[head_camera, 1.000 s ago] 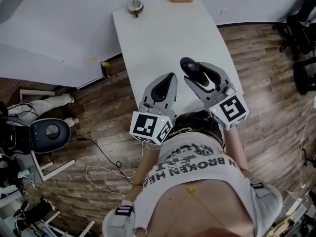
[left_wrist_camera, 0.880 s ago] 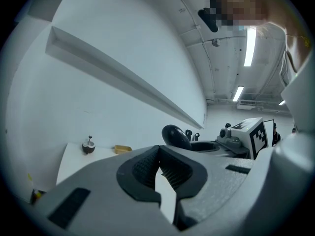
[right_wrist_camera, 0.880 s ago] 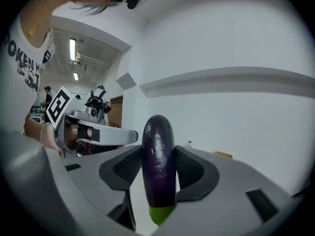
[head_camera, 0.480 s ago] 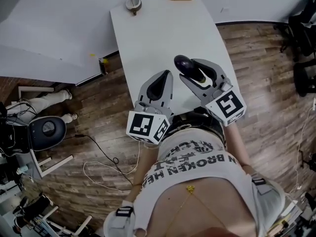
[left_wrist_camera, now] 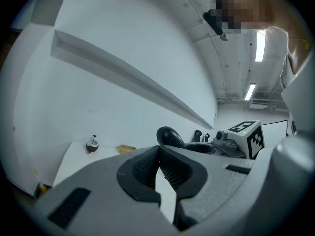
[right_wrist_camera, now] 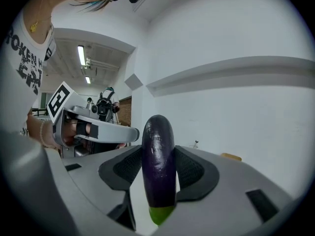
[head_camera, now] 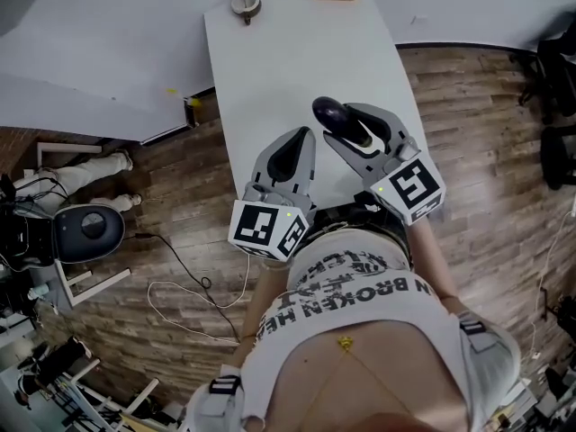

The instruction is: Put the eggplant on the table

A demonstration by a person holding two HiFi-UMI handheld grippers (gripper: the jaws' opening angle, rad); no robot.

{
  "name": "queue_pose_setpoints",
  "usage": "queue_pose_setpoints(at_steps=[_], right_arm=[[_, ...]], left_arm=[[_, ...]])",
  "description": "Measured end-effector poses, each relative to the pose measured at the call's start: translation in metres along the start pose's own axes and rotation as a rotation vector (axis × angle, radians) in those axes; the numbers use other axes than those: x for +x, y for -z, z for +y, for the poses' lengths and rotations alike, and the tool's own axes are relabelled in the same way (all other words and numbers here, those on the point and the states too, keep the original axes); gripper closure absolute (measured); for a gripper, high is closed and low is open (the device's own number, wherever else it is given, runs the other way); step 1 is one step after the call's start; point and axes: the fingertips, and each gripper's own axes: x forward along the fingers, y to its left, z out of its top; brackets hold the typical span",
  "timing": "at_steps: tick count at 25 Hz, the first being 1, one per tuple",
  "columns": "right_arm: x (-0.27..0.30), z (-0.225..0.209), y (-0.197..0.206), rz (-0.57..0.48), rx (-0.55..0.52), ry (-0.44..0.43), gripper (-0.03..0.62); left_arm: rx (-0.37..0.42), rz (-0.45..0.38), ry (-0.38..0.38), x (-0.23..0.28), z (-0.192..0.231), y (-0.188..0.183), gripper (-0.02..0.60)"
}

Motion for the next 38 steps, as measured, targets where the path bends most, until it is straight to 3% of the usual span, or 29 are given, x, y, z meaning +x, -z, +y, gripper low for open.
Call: queue_pose_setpoints(at_steps=[19,38], right_arm=[[0.001,-0.003,0.011,0.031,-0.009,-0.029,0.387],[0.015,-0.010,0.058,0.173,-0.090,-0.043,0.387]], left_arm=[[0.001,0.017,-0.052,-0.005,-0.003,0.007,0.583],[-0.012,0.036,-0.102,-0.015,-0.001,0.017,0.583]])
